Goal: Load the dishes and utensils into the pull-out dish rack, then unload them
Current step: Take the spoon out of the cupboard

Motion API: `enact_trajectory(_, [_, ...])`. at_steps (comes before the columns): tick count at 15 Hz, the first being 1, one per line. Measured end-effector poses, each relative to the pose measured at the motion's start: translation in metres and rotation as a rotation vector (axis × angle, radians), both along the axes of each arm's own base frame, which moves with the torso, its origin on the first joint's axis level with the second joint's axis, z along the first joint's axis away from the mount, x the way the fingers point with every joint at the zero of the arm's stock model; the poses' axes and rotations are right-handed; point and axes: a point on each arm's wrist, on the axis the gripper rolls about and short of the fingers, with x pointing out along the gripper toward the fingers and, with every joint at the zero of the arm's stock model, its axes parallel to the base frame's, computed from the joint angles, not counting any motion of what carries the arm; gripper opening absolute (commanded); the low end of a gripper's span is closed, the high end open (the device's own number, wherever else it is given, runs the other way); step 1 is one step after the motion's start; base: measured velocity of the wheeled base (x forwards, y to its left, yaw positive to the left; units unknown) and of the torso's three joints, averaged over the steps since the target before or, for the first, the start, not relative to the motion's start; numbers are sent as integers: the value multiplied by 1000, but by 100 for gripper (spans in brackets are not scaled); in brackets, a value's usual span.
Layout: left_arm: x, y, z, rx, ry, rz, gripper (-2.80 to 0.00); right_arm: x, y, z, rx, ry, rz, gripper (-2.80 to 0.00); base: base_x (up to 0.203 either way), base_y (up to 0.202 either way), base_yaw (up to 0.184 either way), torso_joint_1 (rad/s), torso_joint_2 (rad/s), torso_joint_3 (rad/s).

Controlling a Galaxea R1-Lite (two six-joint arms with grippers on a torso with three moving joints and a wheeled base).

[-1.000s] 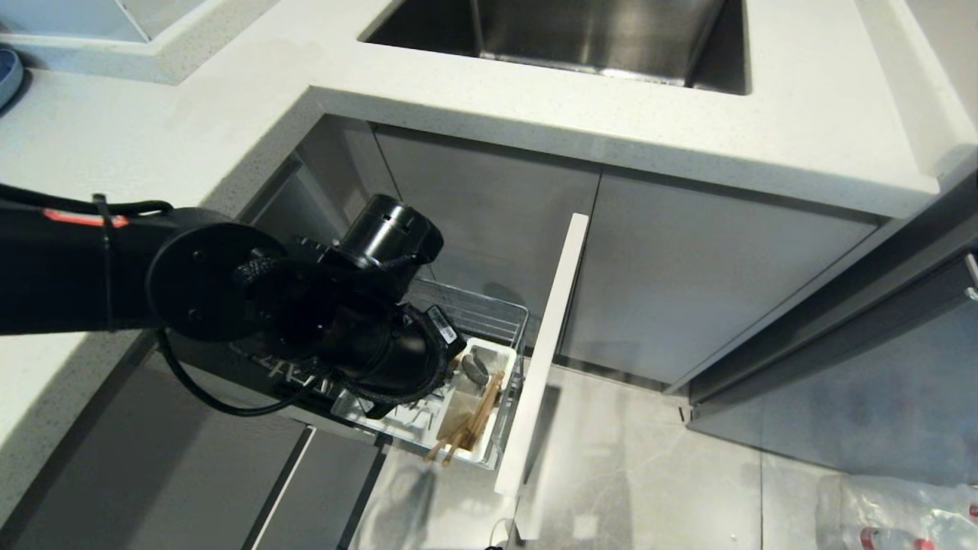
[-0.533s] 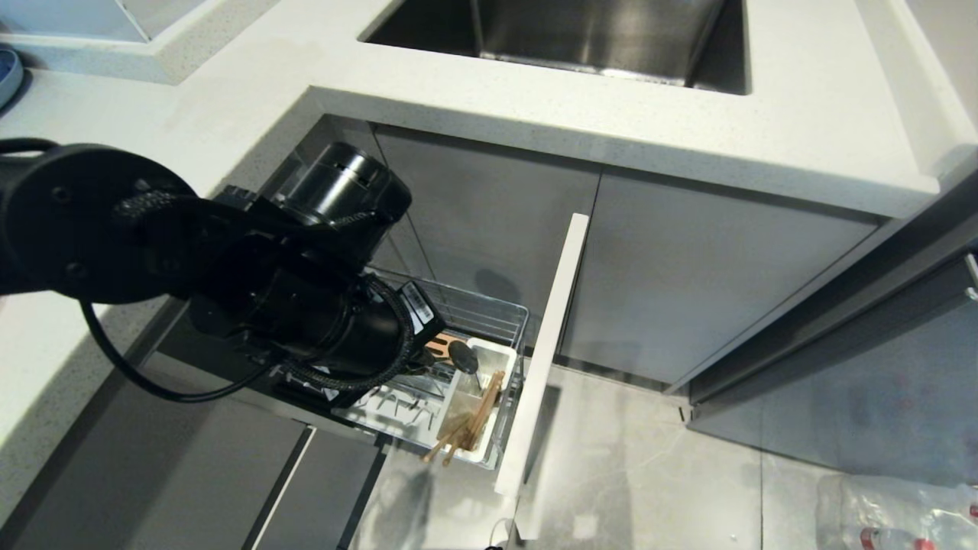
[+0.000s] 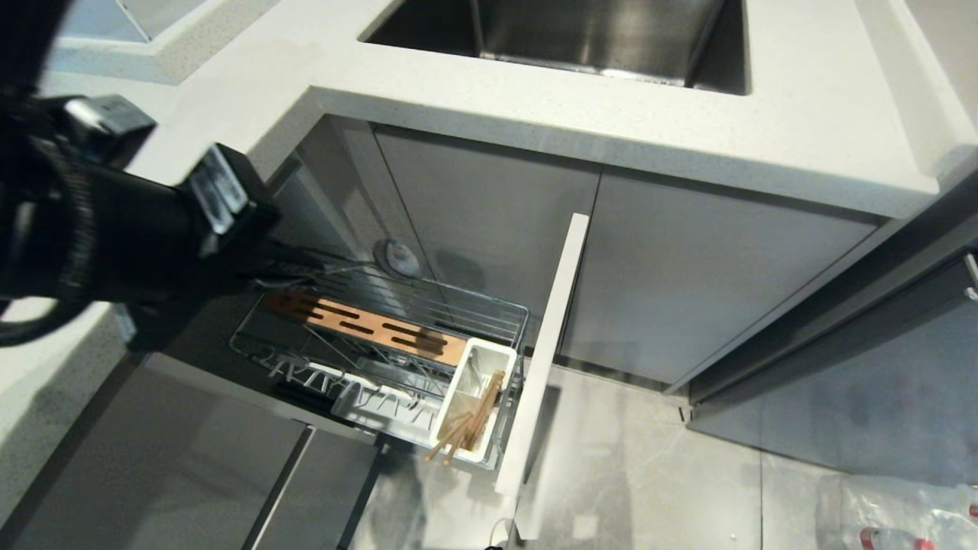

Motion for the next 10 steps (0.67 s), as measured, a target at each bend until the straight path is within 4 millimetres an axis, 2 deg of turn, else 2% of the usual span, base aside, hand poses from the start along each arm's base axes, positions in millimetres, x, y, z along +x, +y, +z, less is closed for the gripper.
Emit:
enact_trajectory(5, [-67,64,50,-51,-273,23,-280,0,0,0,0,0,0,-280,0,0,0,0,0,0])
enact_trajectory(7, [-88,88,58,-29,-357,97,-280,0,0,0,0,0,0,-280,0,0,0,0,0,0])
enact_trajectory(10, [-109,112,64,38,-440,263,-280,0,0,0,0,0,0,-280,0,0,0,0,0,0])
